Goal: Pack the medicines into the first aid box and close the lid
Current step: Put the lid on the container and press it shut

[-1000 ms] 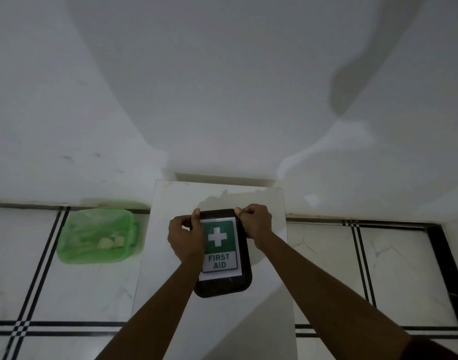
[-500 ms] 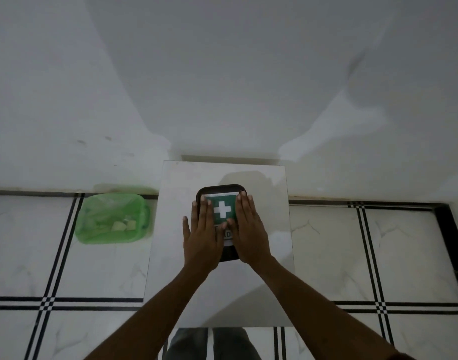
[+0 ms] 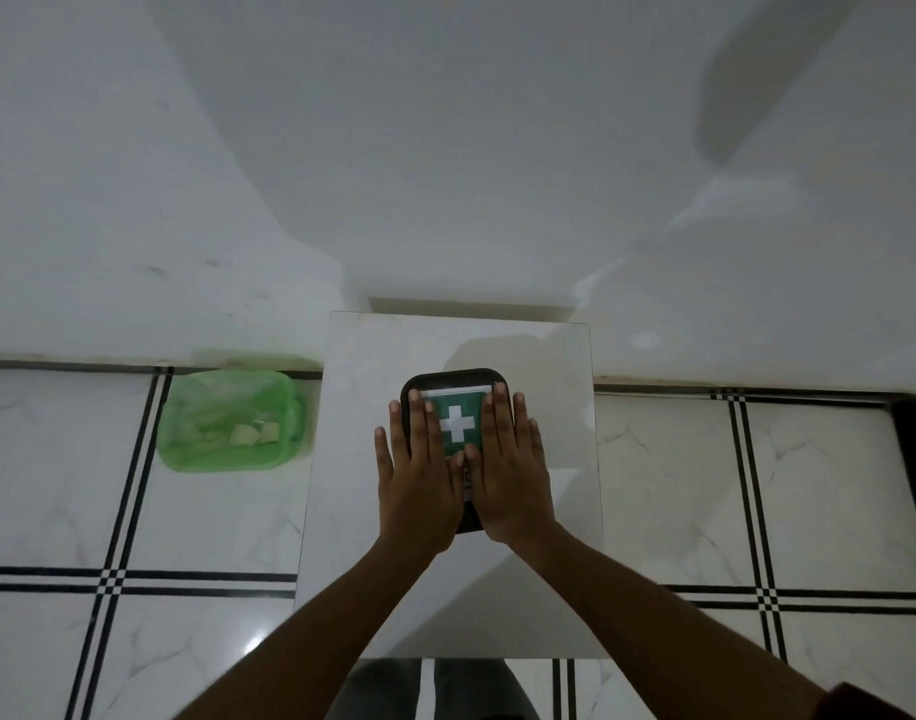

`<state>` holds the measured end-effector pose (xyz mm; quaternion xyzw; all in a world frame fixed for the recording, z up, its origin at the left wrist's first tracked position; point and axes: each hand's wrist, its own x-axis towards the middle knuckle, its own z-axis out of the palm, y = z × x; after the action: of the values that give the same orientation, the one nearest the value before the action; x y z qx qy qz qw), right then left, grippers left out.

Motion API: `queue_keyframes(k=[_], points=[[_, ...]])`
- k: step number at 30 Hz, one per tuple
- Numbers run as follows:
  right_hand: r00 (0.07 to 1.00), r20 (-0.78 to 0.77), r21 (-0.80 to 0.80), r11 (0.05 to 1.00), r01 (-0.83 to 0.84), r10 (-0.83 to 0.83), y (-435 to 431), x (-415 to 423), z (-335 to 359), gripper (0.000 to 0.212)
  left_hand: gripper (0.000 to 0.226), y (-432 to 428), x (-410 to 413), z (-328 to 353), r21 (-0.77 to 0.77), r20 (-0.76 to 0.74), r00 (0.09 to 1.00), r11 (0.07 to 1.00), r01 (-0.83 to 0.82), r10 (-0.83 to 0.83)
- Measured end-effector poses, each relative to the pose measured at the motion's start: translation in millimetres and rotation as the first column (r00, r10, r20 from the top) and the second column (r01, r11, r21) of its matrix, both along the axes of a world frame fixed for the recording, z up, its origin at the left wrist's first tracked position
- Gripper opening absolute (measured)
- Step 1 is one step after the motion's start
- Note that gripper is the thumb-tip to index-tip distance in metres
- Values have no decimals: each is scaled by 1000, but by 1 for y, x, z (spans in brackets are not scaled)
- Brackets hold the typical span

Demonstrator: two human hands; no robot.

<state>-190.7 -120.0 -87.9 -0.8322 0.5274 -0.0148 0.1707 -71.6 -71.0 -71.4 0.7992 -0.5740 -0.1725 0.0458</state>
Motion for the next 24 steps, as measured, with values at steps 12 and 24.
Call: queue_keyframes(k=[12, 24], points=[[997, 82, 48, 999, -6, 3, -5, -1, -7, 72, 76, -3, 2, -5, -1, -97, 995, 1000, -22, 22], [822, 345, 249, 889, 384, -452, 19, -10, -7, 76, 70, 21, -7, -8, 3, -222, 881, 904, -427, 417]])
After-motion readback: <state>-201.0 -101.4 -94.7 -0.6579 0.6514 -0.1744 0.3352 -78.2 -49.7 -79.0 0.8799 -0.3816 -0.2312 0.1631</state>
